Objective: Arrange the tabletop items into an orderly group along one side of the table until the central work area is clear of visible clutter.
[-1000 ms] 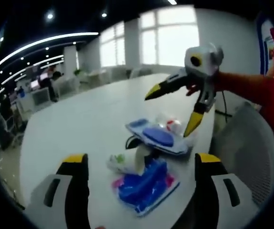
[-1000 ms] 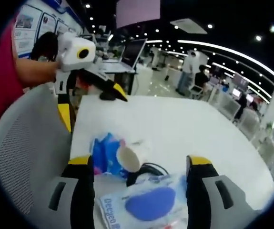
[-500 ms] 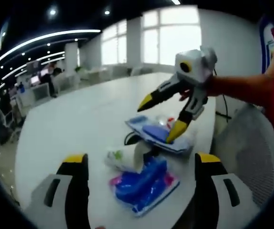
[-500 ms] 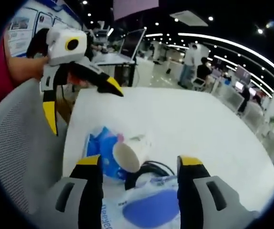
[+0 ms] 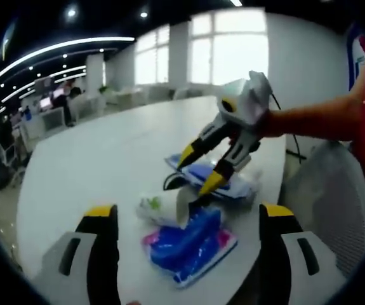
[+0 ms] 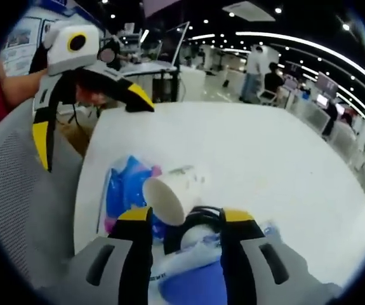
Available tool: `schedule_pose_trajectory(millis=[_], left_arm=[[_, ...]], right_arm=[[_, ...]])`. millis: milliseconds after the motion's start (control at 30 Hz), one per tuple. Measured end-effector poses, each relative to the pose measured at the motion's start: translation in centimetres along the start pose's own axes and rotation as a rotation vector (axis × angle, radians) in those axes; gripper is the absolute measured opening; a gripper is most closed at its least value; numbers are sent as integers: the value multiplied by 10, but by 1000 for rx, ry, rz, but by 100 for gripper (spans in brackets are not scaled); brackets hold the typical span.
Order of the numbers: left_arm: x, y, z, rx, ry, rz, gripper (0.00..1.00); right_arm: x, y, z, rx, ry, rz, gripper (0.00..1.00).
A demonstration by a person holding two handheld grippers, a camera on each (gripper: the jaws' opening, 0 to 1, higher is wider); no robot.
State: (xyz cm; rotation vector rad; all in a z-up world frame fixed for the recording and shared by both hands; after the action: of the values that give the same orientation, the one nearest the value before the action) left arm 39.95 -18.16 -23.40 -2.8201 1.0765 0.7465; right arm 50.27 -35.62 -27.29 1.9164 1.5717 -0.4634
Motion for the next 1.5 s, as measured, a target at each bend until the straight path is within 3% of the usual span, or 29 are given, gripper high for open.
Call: schedule_pose_trajectory(millis=[467, 667, 1067, 1500], left_arm=[[3, 1, 2, -9, -3, 12, 88], [2, 1, 2, -14, 2, 15, 87], [3, 2, 1, -12, 1, 18, 87], [3, 3, 0, 3, -3, 21, 87]], right_arm=[[17, -4, 12, 49, -50, -46, 19], [20, -3, 14, 60, -58, -46, 17], [20, 0, 15, 79, -59, -26, 3], [10, 6, 5, 111, -48, -18, 3]])
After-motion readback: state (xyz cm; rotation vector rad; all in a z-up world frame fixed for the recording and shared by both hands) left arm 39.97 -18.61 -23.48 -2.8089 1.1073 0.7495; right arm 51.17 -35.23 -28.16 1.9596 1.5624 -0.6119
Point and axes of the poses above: the point that each gripper's makers call its tool centre point, and the gripper's own axes: x roughly forward along the fingers, y roughly to its right, z roughly out of its underside, the point moved 9 cm from there along -x, roughly backward along the fingers, and after that the axes turned 7 degrees about -x, right-handed, at the moved point
